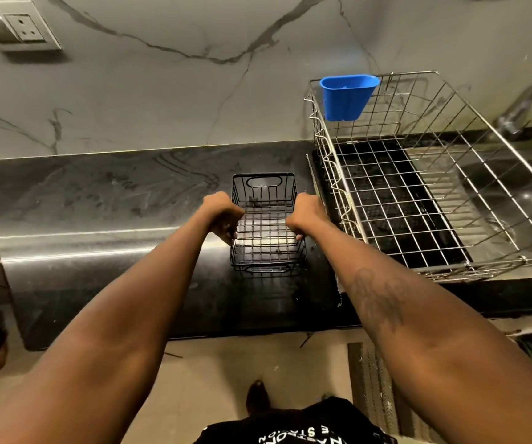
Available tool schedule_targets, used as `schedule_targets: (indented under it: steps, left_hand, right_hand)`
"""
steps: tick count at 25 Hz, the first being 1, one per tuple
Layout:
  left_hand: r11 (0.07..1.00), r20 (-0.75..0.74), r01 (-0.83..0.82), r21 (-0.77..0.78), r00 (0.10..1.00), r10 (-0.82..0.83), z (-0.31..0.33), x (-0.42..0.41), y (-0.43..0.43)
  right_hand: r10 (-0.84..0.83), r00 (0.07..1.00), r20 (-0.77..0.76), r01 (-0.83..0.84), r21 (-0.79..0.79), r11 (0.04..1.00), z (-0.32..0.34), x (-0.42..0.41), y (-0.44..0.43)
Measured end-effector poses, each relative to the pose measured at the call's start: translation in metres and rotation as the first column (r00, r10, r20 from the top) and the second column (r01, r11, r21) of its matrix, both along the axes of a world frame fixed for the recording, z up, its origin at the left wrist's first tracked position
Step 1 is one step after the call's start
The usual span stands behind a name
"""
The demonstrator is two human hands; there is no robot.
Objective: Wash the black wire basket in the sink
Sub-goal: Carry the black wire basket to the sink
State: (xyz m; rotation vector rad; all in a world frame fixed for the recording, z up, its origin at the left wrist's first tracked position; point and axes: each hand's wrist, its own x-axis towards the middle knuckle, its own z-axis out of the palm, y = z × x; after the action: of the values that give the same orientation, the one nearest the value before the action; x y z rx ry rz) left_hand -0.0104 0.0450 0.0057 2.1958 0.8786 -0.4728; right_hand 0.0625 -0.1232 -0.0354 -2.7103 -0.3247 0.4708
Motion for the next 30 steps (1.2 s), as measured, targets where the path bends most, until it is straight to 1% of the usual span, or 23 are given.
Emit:
schedule_targets:
  steps: [2,4,7,11,13,16,21,23,25,27,30]
  left_hand:
    - [0.995,-0.022,-0.007,-0.099,1.000,0.005,0.017,-0.005,0.009]
    - [0.990,-0.066,0.012,-0.143,0.998,-0.021,0.036,-0.008,0.021]
    - [0.993,-0.061,0.003,-0.114,0.998,-0.010,0.068,-0.013,0.033]
    - [0.998,-0.008,-0.010,-0.058,1.000,0.010,0.106,-0.019,0.027]
    - [0.999,0.038,-0.035,-0.037,0.999,0.036,0.124,-0.022,0.016]
    - [0.996,0.112,-0.092,-0.022,0.989,0.094,0.150,-0.026,-0.005]
    - [0.987,0.194,-0.147,-0.058,0.969,0.156,0.169,-0.023,-0.052]
    - [0.987,0.215,-0.148,-0.066,0.964,0.159,0.172,-0.015,-0.076]
    - [0.989,0.235,-0.127,-0.074,0.962,0.141,0.181,-0.003,-0.101]
    - [0.993,0.255,-0.084,-0.085,0.961,0.104,0.193,0.013,-0.119]
    - [0.996,0.290,-0.014,-0.092,0.956,0.040,0.207,0.040,-0.142]
  right_hand:
    - [0.019,1.000,-0.005,-0.019,0.080,0.997,0.011,0.000,0.005]
    - [0.053,0.998,-0.018,-0.049,0.178,0.983,0.026,-0.001,0.009]
    - [0.109,0.993,-0.034,-0.092,0.330,0.939,0.049,-0.001,0.012]
    - [0.146,0.989,0.000,-0.133,0.417,0.899,0.089,-0.001,0.001]
    - [0.153,0.988,0.035,-0.153,0.438,0.886,0.105,0.001,-0.009]
    - [0.142,0.981,0.131,-0.186,0.447,0.875,0.125,0.009,-0.026]
    - [0.128,0.952,0.276,-0.245,0.446,0.861,0.149,0.026,-0.078]
    - [0.071,0.946,0.317,-0.215,0.445,0.869,0.157,0.034,-0.103]
    - [-0.001,0.951,0.308,-0.150,0.466,0.872,0.167,0.043,-0.129]
    - [-0.052,0.957,0.286,-0.103,0.503,0.858,0.176,0.054,-0.151]
    - [-0.127,0.940,0.317,-0.064,0.530,0.846,0.183,0.068,-0.185]
